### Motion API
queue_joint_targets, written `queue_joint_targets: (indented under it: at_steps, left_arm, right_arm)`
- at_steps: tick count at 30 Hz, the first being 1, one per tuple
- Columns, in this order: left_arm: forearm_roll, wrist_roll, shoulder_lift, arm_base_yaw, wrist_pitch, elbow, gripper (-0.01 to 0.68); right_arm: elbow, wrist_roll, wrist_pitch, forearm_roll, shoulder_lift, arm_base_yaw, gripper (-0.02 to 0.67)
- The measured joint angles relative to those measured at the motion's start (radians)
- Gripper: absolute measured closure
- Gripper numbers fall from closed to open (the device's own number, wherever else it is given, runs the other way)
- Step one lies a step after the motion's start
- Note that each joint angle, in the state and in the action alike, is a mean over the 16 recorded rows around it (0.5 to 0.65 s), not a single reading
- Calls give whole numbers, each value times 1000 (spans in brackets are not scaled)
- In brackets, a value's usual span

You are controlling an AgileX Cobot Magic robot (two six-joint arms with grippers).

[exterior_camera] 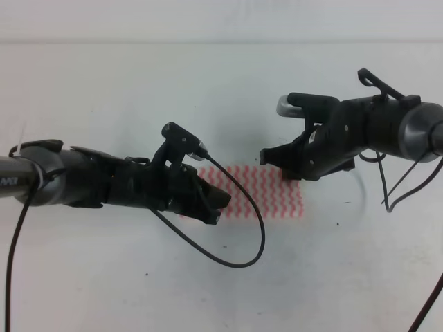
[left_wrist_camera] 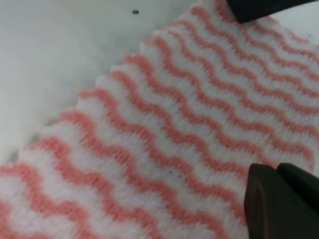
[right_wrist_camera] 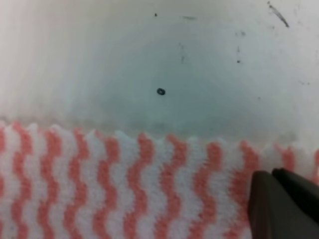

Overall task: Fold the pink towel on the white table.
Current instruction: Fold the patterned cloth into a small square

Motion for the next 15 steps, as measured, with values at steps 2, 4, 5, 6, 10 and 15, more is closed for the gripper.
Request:
queue_joint_targets:
  at_steps: [2,4,5,6,10,15]
  left_arm:
    - [0,0,0,0,1,0,676]
    - [0,0,0,0,3,0,676]
    - [0,0,0,0,2,0,676]
    - [0,0,0,0,3,0,676]
    - [0,2,-1,0,9,0,676]
    - [-7,12,-10,0,15,0,676]
  right_arm:
    - [0,0,4,0,4,0,666]
    - [-1,0,9,-1,6,0,666]
    - [-1,0,11,-2,7,0,666]
    - [-1,0,13,-4,8,0,667]
    - [-2,0,25,-8,10,0,667]
    - [-3,0,40,-14,6,0,667]
